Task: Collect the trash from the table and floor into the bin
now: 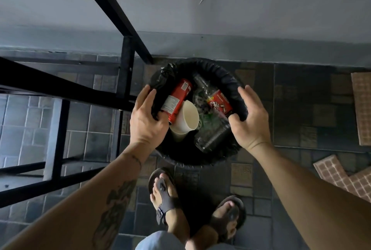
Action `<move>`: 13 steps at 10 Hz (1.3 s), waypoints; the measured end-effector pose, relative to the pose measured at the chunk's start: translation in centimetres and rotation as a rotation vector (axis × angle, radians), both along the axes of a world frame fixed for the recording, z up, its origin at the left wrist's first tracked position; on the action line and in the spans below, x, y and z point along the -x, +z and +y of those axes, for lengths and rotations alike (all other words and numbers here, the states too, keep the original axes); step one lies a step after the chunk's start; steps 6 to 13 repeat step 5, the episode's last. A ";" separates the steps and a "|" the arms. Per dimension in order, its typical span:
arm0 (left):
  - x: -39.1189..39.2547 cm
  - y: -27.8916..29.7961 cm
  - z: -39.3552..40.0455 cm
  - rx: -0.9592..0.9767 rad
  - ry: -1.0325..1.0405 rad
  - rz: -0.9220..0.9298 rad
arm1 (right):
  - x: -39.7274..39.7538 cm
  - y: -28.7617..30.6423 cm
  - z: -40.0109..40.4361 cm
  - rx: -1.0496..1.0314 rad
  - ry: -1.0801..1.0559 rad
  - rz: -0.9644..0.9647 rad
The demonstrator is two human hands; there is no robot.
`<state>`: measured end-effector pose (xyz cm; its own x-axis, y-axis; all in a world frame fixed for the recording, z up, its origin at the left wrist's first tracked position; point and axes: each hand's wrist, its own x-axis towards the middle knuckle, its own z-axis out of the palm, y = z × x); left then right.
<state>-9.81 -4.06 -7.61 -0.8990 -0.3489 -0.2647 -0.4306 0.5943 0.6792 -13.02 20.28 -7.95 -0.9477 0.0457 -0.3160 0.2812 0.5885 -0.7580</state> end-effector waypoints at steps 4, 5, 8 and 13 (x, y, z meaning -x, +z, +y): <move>0.1 3.0 0.0 0.151 -0.153 -0.332 | 0.6 3.8 1.9 -0.216 0.333 -0.288; 0.6 6.3 0.1 0.144 -0.136 -0.345 | 0.4 7.7 1.4 -0.228 0.329 -0.311; 0.6 6.3 0.1 0.144 -0.136 -0.345 | 0.4 7.7 1.4 -0.228 0.329 -0.311; 0.6 6.3 0.1 0.144 -0.136 -0.345 | 0.4 7.7 1.4 -0.228 0.329 -0.311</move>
